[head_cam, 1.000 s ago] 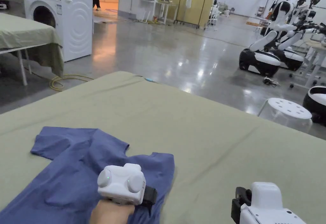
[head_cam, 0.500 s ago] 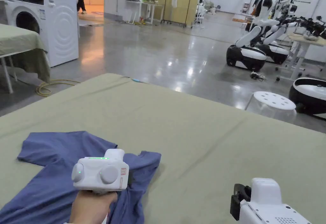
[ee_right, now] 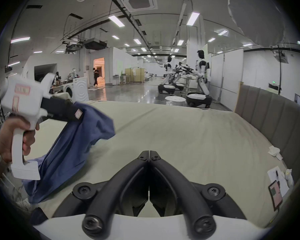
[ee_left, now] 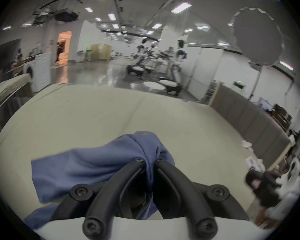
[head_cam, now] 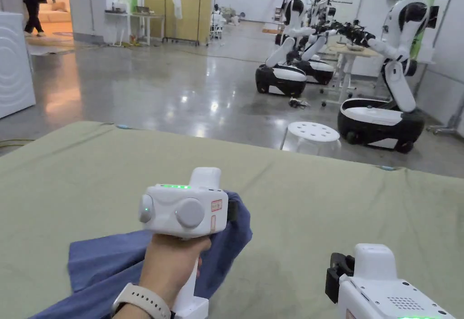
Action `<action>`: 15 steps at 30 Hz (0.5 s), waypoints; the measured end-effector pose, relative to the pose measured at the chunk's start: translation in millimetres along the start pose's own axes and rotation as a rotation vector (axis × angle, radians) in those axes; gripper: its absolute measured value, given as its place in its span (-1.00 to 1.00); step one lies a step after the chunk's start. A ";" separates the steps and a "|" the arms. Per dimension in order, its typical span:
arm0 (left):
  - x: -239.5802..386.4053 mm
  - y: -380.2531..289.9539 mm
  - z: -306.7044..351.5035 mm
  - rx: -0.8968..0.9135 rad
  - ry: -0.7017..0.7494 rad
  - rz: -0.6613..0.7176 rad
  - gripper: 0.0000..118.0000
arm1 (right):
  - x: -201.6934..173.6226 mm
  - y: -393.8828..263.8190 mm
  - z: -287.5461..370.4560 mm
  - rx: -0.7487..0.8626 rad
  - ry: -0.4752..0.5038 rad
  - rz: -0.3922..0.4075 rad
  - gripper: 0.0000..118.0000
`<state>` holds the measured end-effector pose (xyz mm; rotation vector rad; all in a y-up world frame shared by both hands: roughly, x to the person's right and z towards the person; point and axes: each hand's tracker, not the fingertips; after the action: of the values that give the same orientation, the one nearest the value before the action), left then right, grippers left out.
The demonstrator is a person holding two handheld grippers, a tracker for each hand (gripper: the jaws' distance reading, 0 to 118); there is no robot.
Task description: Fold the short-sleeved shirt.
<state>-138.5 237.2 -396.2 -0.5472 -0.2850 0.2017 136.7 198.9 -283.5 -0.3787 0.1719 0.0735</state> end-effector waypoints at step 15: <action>219.0 -136.6 -186.7 -0.475 -0.165 -0.141 -0.96 | 148.0 -34.9 43.4 -0.027 -0.218 -0.098 -0.96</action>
<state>142.5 90.7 -428.7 -0.9787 -0.5367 0.0399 292.4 188.6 -257.9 -0.4022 -0.0631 0.0206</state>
